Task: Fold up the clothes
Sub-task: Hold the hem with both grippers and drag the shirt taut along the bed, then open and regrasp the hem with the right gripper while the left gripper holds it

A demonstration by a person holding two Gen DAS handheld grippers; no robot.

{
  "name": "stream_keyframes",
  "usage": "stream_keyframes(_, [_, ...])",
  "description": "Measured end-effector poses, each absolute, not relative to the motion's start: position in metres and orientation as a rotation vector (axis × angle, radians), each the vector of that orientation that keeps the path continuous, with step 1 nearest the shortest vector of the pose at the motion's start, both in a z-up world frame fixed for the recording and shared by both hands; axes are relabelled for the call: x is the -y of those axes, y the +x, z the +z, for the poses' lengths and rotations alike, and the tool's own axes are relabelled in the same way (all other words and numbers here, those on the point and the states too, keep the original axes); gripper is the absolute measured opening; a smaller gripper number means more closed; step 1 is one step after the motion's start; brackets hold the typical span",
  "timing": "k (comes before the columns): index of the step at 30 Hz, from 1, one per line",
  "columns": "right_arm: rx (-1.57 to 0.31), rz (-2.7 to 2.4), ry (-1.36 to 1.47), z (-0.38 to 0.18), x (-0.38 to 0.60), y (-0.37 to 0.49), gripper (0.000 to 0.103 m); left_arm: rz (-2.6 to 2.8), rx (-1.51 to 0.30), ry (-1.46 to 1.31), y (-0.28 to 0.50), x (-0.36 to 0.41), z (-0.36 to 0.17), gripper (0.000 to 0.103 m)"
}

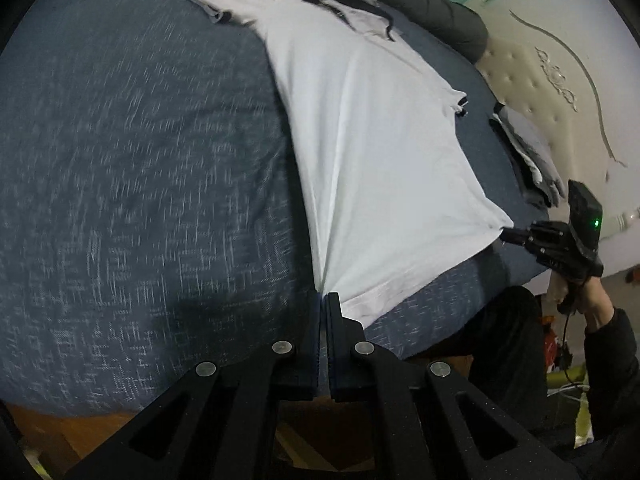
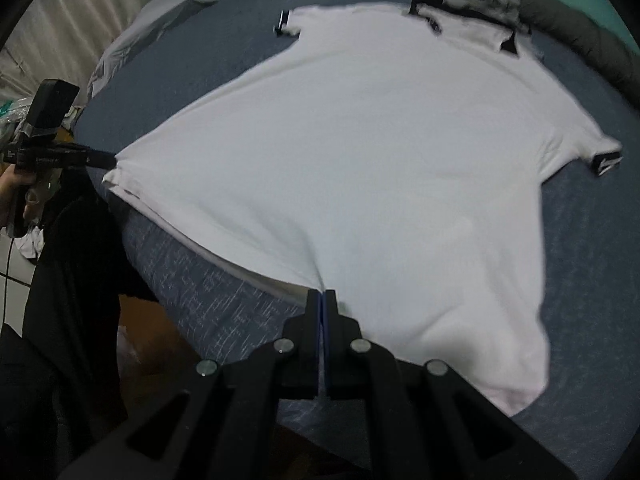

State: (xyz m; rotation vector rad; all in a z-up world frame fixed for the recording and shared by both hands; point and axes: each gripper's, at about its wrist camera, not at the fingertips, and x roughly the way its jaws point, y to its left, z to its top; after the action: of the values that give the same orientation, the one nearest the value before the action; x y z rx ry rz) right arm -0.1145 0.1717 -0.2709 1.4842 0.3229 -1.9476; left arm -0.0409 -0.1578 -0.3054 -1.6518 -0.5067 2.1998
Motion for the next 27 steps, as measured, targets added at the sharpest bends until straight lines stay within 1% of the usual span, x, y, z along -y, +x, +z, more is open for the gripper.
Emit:
stream_keyframes(4, [-0.259,-1.962,1.524,-0.274,-0.192,-0.115,0.003,2.19,0.506,-1.682,-0.044,0.156,-0.317,0.002])
stream_keyframes(5, [-0.229,-1.975,1.526,-0.271,-0.202,-0.116,0.007,2.188,0.503,-1.686,-0.045,0.155,-0.319,0.002])
stream_keyframes(6, [-0.195,-1.992,1.528,-0.268,-0.213,-0.117,0.017,2.187,0.498,-1.688,-0.045,0.154,-0.32,0.002])
stream_keyframes(7, [-0.151,-2.026,1.53,-0.263,-0.231,-0.119,0.023,2.186,0.493,-1.69,-0.046,0.153,-0.321,0.002])
stream_keyframes(8, [-0.106,-2.058,1.532,-0.258,-0.248,-0.12,0.032,2.185,0.487,-1.691,-0.046,0.152,-0.321,0.002])
stream_keyframes(9, [-0.057,-2.094,1.536,-0.254,-0.266,-0.123,0.034,2.184,0.48,-1.691,-0.046,0.152,-0.321,0.002])
stream_keyframes(12, [0.111,-2.218,1.61,-0.255,-0.323,-0.131,0.034,2.179,0.464,-1.699,-0.046,0.152,-0.322,0.002])
stream_keyframes(16, [0.238,-2.28,1.679,-0.27,-0.358,-0.134,0.035,2.177,0.449,-1.708,-0.046,0.152,-0.323,0.003])
stream_keyframes(19, [0.307,-2.269,1.694,-0.282,-0.364,-0.134,0.035,2.182,0.441,-1.706,-0.047,0.149,-0.321,0.002])
stream_keyframes(26, [0.161,-2.241,1.675,-0.296,-0.348,-0.13,0.035,2.203,0.442,-1.682,-0.051,0.153,-0.311,0.002])
stream_keyframes(27, [0.141,-2.239,1.672,-0.298,-0.346,-0.13,0.028,2.205,0.443,-1.679,-0.052,0.153,-0.311,0.002])
